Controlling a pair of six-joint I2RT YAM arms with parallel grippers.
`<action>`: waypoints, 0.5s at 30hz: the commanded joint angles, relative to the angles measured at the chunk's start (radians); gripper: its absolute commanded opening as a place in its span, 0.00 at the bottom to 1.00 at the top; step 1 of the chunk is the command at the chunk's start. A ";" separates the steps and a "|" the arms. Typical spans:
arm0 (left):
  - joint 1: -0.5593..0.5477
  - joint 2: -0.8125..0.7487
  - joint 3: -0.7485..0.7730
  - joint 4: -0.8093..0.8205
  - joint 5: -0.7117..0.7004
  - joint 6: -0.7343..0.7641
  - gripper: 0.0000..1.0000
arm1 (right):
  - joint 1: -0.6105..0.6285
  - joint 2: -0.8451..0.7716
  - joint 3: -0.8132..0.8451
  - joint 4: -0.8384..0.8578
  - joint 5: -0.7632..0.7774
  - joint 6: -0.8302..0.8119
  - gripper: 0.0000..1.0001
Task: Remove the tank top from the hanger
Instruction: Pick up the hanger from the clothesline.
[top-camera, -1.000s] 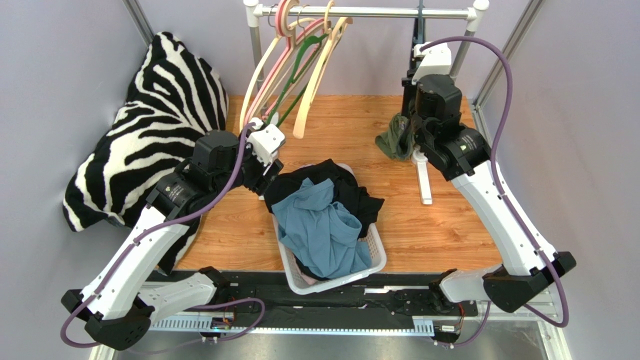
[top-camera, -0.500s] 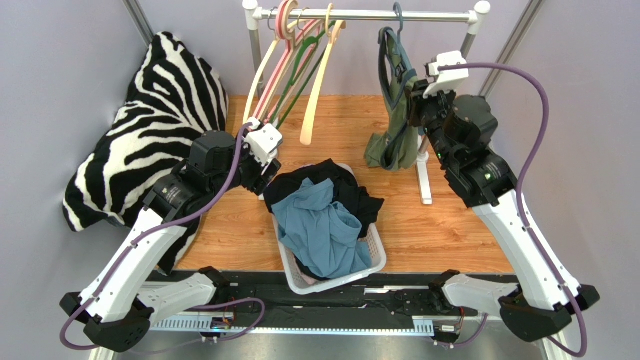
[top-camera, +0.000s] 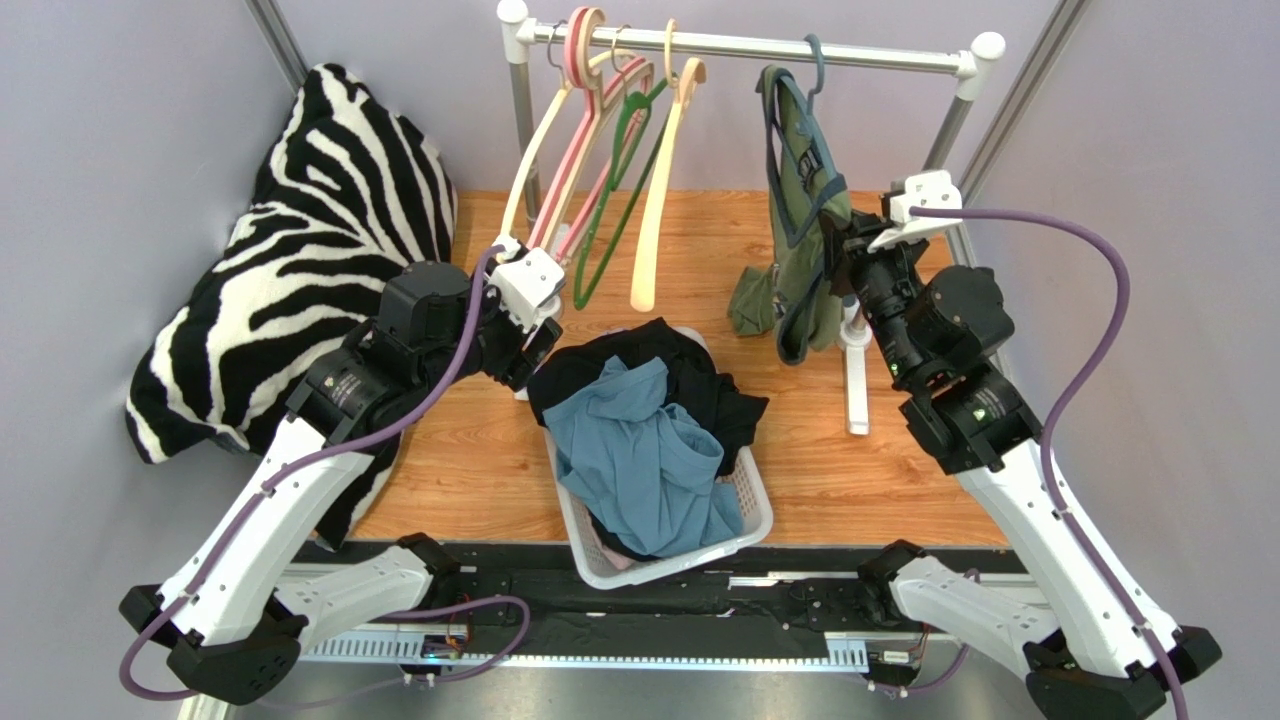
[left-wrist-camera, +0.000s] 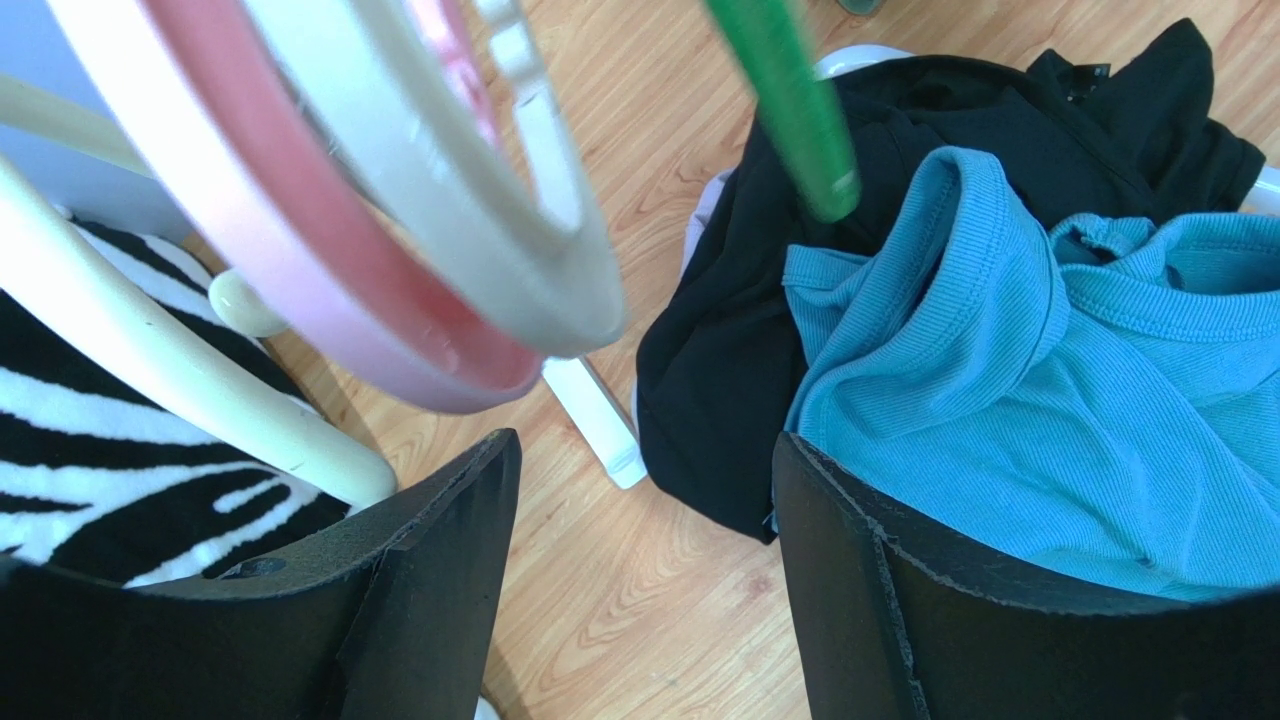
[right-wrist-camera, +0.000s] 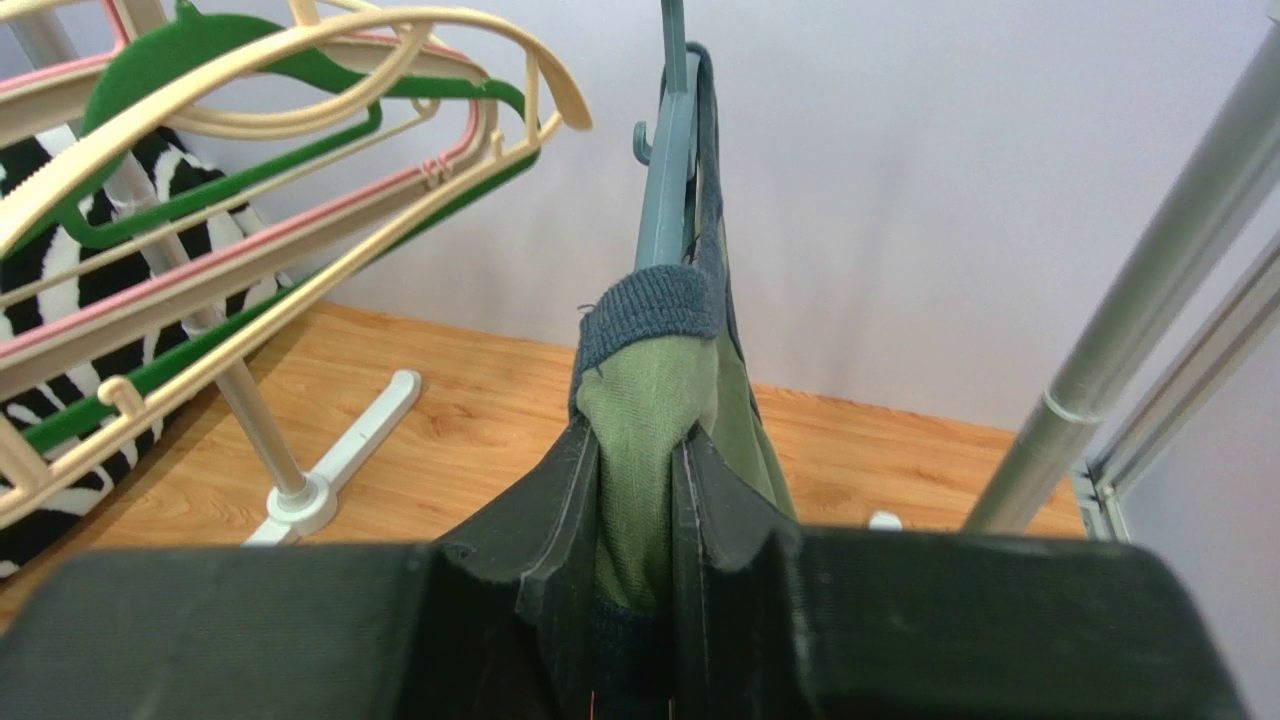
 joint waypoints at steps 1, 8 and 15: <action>0.006 -0.002 0.009 0.029 0.009 -0.015 0.71 | 0.002 0.049 0.024 0.262 -0.032 -0.019 0.00; 0.011 -0.005 0.004 0.028 0.007 -0.012 0.71 | 0.002 0.137 0.198 0.294 -0.062 -0.042 0.00; 0.014 0.009 0.004 0.032 0.009 -0.013 0.71 | 0.002 0.060 0.146 0.291 -0.053 -0.049 0.00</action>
